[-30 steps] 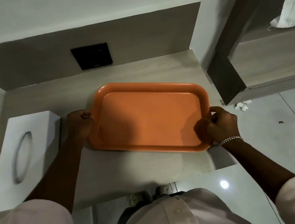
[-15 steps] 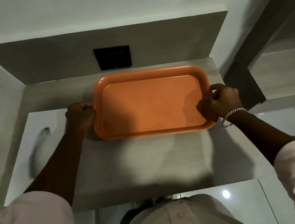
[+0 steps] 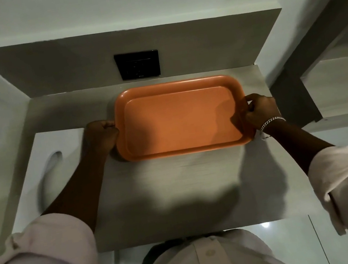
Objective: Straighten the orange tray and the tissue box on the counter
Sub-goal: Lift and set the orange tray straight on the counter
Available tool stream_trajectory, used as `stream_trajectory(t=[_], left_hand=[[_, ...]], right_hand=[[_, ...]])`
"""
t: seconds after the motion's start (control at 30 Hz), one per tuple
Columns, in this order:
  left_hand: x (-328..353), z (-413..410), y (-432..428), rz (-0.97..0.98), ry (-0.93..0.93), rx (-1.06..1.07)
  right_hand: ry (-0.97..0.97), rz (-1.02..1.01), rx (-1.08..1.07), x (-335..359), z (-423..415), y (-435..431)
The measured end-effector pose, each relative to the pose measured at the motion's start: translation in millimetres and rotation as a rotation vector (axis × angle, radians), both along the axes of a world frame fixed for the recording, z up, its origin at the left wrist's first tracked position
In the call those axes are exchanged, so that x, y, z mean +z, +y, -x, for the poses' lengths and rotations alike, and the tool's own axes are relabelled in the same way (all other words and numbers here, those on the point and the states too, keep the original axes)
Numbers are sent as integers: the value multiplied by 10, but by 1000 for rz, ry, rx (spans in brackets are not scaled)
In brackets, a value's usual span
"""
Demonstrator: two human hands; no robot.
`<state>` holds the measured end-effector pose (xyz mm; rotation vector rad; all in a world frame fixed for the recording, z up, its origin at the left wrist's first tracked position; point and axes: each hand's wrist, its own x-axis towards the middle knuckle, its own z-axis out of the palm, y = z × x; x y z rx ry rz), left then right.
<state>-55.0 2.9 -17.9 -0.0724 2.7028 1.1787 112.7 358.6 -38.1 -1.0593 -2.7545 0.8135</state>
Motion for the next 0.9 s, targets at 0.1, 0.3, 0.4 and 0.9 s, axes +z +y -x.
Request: stream_trajectory(t=[0.1,0.3,0.4,0.9], left_hand=[[0,13,2,-11,-2,4],[6,-64,-40,159,139,-124],[-42,-298,12,211,314,-262],[-737,-1547,12,456,509,-793]], right_hand=[[-10,3,-13,-26,13,-7],[-34,-108,30,42,-119,-131],[72,-220,225,88,-322,-453],[-5,-351,510,-454,-844,-1582]])
